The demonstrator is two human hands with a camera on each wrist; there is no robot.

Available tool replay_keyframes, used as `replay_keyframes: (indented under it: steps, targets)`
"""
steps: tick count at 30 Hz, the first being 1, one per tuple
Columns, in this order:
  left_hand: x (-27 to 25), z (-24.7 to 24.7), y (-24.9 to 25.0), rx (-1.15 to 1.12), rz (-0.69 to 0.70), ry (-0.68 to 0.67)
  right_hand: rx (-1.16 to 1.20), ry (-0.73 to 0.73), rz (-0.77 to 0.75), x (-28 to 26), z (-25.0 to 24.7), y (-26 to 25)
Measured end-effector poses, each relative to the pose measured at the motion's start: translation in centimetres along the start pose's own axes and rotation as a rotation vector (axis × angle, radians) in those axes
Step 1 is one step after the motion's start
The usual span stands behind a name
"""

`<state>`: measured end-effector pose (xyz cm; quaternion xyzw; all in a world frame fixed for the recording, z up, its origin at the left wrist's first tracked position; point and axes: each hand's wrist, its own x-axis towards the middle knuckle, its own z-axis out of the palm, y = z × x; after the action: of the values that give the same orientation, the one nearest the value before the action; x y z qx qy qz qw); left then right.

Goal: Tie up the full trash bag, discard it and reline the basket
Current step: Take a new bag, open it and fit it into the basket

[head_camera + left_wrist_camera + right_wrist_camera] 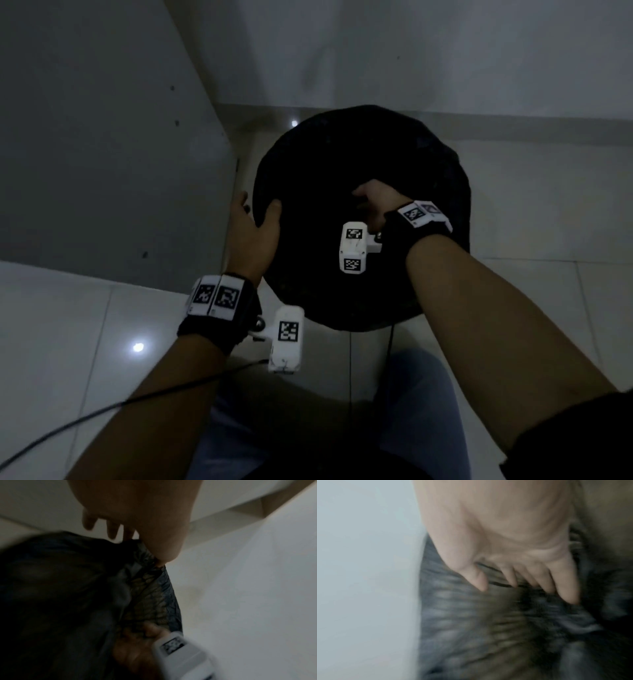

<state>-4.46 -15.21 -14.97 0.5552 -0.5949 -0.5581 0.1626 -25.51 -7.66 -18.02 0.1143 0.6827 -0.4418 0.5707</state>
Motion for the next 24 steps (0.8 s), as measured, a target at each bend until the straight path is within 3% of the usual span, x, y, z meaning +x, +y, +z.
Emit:
replay_keyframes:
  steps: [3, 6, 8, 11, 12, 15, 18, 24]
  targets:
    - [-3.9, -0.3, -2.4, -0.166, -0.181, -0.02, 0.078, -0.154, -0.012, -3.4, -0.7, -1.2]
    - [-6.4, 0.8, -3.7, -0.277, -0.331, -0.27, -0.189, -0.276, 0.01, -6.5, -0.3, 1.3]
    - [-6.7, 1.8, -3.9, -0.269, -0.274, -0.325, -0.411, -0.288, -0.007, -8.2, 0.9, 4.4]
    - [-5.8, 2.1, -2.8, -0.182, -0.216, -0.243, -0.621, -0.112, -0.219, -8.9, 3.0, 6.8]
    - [-5.4, 1.6, -2.4, -0.1, -0.178, -0.199, -0.644, -0.117, -0.243, -9.4, 3.8, 6.9]
    - [-3.5, -0.4, -1.7, 0.197, -0.045, -0.098, -0.532, -0.228, -0.086, -10.4, 5.7, 7.2]
    - [-2.3, -1.8, -0.7, 0.364, 0.092, -0.072, -0.457, -0.213, -0.023, -8.7, 5.8, 7.5]
    - [-2.5, -3.4, -1.5, 0.193, 0.157, 0.023, -0.121, -0.133, 0.023, -5.2, 5.0, 6.7]
